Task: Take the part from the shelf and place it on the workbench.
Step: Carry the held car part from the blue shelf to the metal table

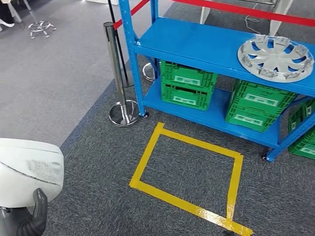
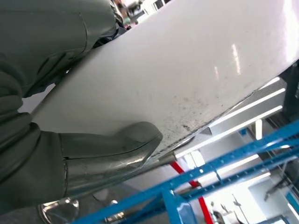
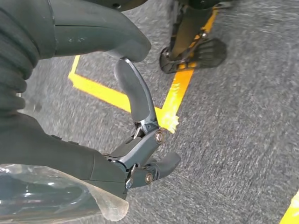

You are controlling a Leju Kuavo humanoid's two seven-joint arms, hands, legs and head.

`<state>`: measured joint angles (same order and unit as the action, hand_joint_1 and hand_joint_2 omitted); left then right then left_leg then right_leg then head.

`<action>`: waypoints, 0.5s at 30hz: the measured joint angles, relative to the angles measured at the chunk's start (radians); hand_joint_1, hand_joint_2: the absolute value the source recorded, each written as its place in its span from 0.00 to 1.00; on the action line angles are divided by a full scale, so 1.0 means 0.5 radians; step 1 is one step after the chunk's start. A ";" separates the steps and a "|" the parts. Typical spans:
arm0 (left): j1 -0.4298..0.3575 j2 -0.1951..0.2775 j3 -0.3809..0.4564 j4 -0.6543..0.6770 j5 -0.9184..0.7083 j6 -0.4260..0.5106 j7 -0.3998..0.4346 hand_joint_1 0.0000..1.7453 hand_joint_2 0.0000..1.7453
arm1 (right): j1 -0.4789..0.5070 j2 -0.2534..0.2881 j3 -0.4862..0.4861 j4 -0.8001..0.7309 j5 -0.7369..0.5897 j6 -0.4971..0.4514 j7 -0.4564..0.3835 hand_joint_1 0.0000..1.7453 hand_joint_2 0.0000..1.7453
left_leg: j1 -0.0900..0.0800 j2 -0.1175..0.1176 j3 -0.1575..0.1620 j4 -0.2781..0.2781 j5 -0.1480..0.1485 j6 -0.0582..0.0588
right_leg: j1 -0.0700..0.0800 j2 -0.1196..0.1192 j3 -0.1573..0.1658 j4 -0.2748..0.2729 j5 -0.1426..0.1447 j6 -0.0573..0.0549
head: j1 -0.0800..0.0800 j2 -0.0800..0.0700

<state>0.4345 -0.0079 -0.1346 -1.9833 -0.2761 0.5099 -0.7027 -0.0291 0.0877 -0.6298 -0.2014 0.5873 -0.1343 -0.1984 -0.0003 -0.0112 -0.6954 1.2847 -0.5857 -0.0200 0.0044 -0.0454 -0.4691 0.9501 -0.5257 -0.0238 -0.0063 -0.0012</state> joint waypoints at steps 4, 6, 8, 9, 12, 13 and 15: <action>0.001 0.000 0.000 0.000 -0.006 0.007 0.000 1.00 1.00 | -0.008 0.001 0.000 0.000 0.003 0.000 -0.001 0.00 1.00 | -0.004 0.079 0.310 -0.307 0.152 0.023 | 0.006 -0.100 -0.108 0.062 0.042 0.014 | -0.001 0.000; 0.000 0.000 -0.001 -0.001 -0.008 0.015 0.000 1.00 1.00 | -0.008 0.004 0.000 0.000 0.011 0.001 -0.001 0.00 1.00 | -0.024 0.137 0.461 -0.556 0.136 0.054 | 0.006 -0.139 -0.131 0.074 0.068 0.035 | -0.001 0.000; 0.002 0.000 -0.002 -0.002 -0.010 0.024 -0.001 1.00 1.00 | -0.012 0.005 0.000 0.000 0.022 0.002 -0.001 0.00 1.00 | -0.040 0.127 0.476 -0.639 0.139 0.077 | 0.000 -0.177 -0.146 0.071 0.100 0.059 | 0.000 0.000; 0.003 0.000 -0.002 -0.003 -0.014 0.029 -0.001 1.00 1.00 | -0.015 0.005 0.000 0.000 0.026 0.003 -0.001 0.00 1.00 | -0.039 0.111 0.468 -0.660 0.158 0.086 | -0.004 -0.163 -0.156 0.073 0.094 0.069 | -0.002 0.000; 0.003 0.000 -0.007 -0.005 -0.026 0.041 -0.001 1.00 1.00 | -0.011 0.005 -0.001 0.000 0.034 0.005 -0.003 0.00 1.00 | -0.021 0.060 0.423 -0.708 0.223 0.117 | -0.017 0.019 -0.234 0.242 -0.093 0.092 | 0.006 0.000; 0.002 -0.001 -0.010 -0.005 -0.029 0.043 -0.001 1.00 1.00 | -0.006 0.005 -0.002 0.000 0.035 0.006 -0.004 0.00 1.00 | -0.020 0.040 0.394 -0.704 0.245 0.122 | -0.020 0.064 -0.273 0.369 -0.180 0.098 | 0.011 0.000; 0.003 -0.002 -0.014 -0.005 -0.033 0.045 -0.001 1.00 1.00 | -0.002 0.004 -0.003 0.000 0.036 0.008 -0.004 0.00 1.00 | -0.018 -0.002 0.331 -0.688 0.285 0.117 | -0.022 0.087 -0.312 0.584 -0.263 0.109 | 0.017 0.000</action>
<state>0.4358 -0.0092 -0.1414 -1.9860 -0.2927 0.5325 -0.7031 -0.0299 0.0899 -0.6313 -0.2013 0.6054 -0.1303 -0.2003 -0.0092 -0.0119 -0.5298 0.9408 -0.4434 0.0384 -0.0066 -0.0021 -0.6253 1.2419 -0.6572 0.0307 0.0023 -0.0012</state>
